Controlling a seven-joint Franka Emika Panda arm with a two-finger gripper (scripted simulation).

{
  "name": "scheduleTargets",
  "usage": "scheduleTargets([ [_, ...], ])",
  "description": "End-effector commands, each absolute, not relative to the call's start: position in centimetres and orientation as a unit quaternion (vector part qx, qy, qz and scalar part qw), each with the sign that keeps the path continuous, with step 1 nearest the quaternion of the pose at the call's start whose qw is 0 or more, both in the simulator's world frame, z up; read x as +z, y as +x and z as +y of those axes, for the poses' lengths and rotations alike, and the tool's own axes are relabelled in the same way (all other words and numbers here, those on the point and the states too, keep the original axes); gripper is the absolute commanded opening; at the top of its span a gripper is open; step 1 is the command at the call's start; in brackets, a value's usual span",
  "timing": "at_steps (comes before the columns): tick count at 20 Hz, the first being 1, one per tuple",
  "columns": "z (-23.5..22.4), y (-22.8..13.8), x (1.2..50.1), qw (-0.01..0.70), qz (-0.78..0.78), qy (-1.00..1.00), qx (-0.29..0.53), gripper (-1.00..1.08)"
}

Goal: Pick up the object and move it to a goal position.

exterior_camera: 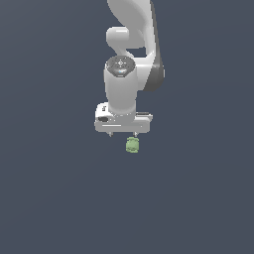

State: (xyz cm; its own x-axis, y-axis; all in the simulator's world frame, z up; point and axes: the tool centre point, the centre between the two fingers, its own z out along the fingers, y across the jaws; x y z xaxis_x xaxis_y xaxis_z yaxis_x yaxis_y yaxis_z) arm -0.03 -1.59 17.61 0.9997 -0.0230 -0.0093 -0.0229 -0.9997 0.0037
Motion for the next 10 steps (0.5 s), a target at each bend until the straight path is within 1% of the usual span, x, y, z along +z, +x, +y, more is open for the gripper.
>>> scheduleTargets([
  [1,-1.6,0.0,17.6,0.002,-0.011,1.000,-0.005,1.00],
  [4,-2.2,0.2,17.8,0.004,-0.014,1.000,-0.001,1.00],
  [10,-4.9,1.1,18.7,0.012,-0.025,0.999,0.016,1.00],
])
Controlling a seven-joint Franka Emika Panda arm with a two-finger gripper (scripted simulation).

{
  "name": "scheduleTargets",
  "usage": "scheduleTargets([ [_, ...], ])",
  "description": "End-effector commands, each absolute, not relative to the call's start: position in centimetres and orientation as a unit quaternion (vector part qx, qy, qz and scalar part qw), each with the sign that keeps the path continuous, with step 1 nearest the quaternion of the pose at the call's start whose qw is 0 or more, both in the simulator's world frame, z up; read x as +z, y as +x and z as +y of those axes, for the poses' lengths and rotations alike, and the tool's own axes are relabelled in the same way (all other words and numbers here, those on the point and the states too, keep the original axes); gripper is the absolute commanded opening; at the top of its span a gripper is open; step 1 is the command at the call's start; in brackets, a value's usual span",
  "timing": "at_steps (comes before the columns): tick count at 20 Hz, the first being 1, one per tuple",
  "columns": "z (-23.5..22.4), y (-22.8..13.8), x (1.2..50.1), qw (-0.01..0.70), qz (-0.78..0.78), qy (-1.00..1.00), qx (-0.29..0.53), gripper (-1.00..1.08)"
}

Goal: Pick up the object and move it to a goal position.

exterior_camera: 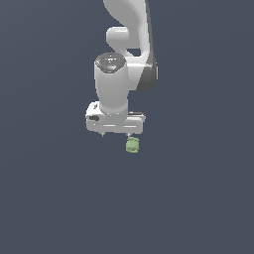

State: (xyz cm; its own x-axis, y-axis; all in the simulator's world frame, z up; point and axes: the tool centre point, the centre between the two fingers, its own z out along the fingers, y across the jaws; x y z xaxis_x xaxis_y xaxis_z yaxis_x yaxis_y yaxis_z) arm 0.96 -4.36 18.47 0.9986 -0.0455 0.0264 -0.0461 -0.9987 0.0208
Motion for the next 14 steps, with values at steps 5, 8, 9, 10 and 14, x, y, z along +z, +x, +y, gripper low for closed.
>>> scheduleTargets([
  [5,-4.6,1.0,18.4,0.012,-0.025,0.999,0.015,1.00],
  [8,-4.0,0.8,17.7,0.011,-0.029,0.999,0.015,1.00],
  [9,-3.7,0.7,17.3,0.010,-0.030,0.999,0.014,1.00],
  [10,-3.4,0.5,16.9,0.010,-0.032,0.999,0.013,1.00],
  [14,-1.6,-0.4,14.6,0.007,-0.043,0.999,0.010,1.00],
])
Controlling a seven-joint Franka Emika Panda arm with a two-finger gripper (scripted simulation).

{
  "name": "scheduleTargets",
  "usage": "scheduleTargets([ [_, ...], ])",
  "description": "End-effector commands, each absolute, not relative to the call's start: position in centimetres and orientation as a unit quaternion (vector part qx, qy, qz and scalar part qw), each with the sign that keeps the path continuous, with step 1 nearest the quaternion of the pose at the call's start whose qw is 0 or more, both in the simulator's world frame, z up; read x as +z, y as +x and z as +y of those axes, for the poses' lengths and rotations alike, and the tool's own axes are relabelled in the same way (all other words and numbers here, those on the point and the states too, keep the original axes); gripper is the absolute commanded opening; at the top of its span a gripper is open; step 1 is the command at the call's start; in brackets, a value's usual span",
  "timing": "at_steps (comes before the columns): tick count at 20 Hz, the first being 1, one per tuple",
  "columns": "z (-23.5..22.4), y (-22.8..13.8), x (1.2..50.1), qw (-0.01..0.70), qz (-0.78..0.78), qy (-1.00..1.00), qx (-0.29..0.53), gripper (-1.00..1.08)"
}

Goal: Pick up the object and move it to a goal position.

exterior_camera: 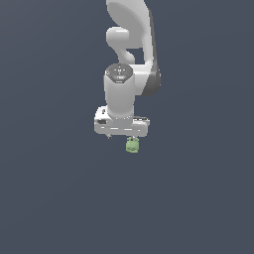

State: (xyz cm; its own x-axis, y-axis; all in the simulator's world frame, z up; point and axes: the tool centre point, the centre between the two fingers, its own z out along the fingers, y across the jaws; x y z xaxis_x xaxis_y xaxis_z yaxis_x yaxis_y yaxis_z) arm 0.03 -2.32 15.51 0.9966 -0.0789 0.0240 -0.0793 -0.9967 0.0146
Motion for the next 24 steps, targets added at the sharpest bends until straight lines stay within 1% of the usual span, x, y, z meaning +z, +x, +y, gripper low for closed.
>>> scheduleTargets([
  [1,-1.0,-0.7,13.9,0.006,-0.047,0.999,0.009,1.00],
  [5,1.1,-2.0,11.2,0.002,-0.061,0.998,0.004,1.00],
  [10,2.6,-3.2,9.4,0.000,-0.071,0.997,0.001,1.00],
  [18,2.9,-3.4,8.7,0.000,-0.072,0.997,0.000,1.00],
  [24,2.9,-3.6,6.3,0.000,-0.072,0.997,0.000,1.00],
])
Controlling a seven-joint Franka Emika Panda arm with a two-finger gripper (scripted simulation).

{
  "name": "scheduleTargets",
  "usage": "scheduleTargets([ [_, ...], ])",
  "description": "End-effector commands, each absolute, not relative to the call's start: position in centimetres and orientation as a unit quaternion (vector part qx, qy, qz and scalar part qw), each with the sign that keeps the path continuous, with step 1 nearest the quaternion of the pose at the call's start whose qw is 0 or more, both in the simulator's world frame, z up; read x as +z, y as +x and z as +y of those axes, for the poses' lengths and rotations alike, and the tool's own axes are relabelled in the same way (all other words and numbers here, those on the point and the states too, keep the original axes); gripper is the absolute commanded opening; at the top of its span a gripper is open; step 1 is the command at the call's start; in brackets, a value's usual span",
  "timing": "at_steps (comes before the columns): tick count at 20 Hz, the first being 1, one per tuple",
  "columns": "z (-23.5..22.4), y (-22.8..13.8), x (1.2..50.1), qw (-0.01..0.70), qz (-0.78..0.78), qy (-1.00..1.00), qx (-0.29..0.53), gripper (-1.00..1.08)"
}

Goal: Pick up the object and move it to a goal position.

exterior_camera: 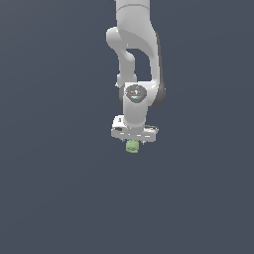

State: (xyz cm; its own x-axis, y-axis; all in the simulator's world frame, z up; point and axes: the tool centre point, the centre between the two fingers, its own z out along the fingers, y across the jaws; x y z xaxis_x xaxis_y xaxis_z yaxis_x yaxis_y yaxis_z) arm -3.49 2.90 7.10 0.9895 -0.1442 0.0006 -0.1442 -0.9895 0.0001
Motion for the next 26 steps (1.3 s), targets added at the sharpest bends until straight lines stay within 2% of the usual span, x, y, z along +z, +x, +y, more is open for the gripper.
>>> scheduleTargets([
  [1,2.9,-3.6,5.8,0.000,-0.073,0.997,0.000,1.00],
  [9,2.9,-3.5,3.9,0.000,-0.073,0.997,0.000,1.00],
  [10,2.9,-3.5,3.9,0.000,-0.073,0.997,0.000,-1.00],
  [26,3.3,-3.1,4.9,0.000,-0.073,0.997,0.001,-1.00],
])
